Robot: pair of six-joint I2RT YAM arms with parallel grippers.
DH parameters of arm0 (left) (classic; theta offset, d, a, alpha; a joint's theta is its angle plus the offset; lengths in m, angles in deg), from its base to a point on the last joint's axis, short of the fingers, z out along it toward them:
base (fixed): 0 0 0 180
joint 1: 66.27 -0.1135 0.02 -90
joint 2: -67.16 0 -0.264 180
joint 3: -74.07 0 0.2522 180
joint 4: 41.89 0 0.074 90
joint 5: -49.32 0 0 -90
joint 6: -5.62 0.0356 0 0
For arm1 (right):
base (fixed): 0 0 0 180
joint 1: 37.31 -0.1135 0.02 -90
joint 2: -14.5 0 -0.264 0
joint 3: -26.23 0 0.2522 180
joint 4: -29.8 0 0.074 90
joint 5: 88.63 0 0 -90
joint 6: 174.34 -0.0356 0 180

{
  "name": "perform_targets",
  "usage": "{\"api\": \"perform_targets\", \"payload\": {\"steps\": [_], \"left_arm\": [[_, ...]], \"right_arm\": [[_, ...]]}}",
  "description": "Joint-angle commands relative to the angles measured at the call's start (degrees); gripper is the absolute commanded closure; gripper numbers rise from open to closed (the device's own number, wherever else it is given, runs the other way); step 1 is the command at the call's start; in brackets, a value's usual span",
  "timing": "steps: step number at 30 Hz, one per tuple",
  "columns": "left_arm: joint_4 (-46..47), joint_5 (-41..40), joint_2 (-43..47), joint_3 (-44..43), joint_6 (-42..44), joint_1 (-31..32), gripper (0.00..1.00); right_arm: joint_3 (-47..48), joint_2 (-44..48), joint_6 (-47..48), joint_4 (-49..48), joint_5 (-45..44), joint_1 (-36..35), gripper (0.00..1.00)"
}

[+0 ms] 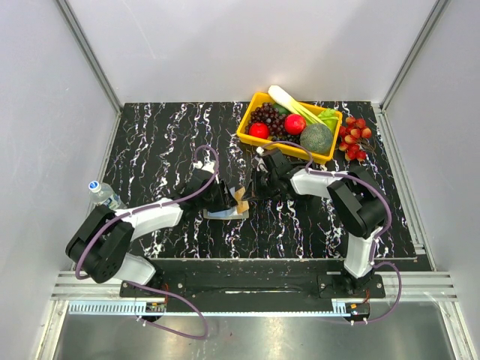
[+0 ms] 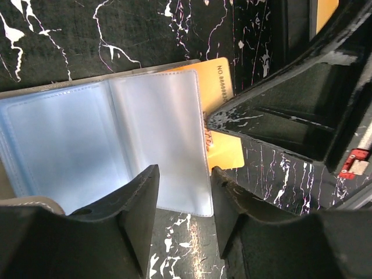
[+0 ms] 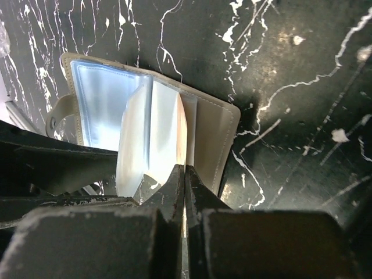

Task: Put the credit cards into the card holder
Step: Turn over the card slot in the card holder.

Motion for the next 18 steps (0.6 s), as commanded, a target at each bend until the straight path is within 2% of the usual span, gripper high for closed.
{"api": "perform_targets", "payload": {"steps": [1, 4, 7, 9, 12, 18], "left_arm": [[2.3, 0.5, -0.1, -1.3, -0.5, 0.2, 0.55], [0.7, -0.4, -1.2, -1.9, -0.7, 0.1, 0.53], [-0.2, -0.3, -3.3, -2.4, -1.1, 0.2, 0.57], [0.0, -0.3, -4.0, -2.1, -1.9, 0.2, 0.61], [0.3, 0.2, -5.1, -2.6, -1.6, 0.3, 0.62], [2.3, 1.9, -5.7, -2.9, -1.2, 0.8, 0.59]], "right_arm": [[-1.5, 6.4, 0.3, -0.7, -8.0, -0.5, 1.0], [-2.4, 9.5, 0.0, -0.6, -12.0, -0.6, 1.0], [-3.3, 12.7, -0.1, -0.7, -14.7, -0.6, 1.0], [-3.1, 13.6, -0.1, -0.7, -14.2, -0.5, 1.0], [-3.2, 14.1, -1.1, -0.9, -13.7, -0.5, 1.0], [-3.0, 13.4, -1.2, -3.1, -10.7, -0.5, 1.0]]}}
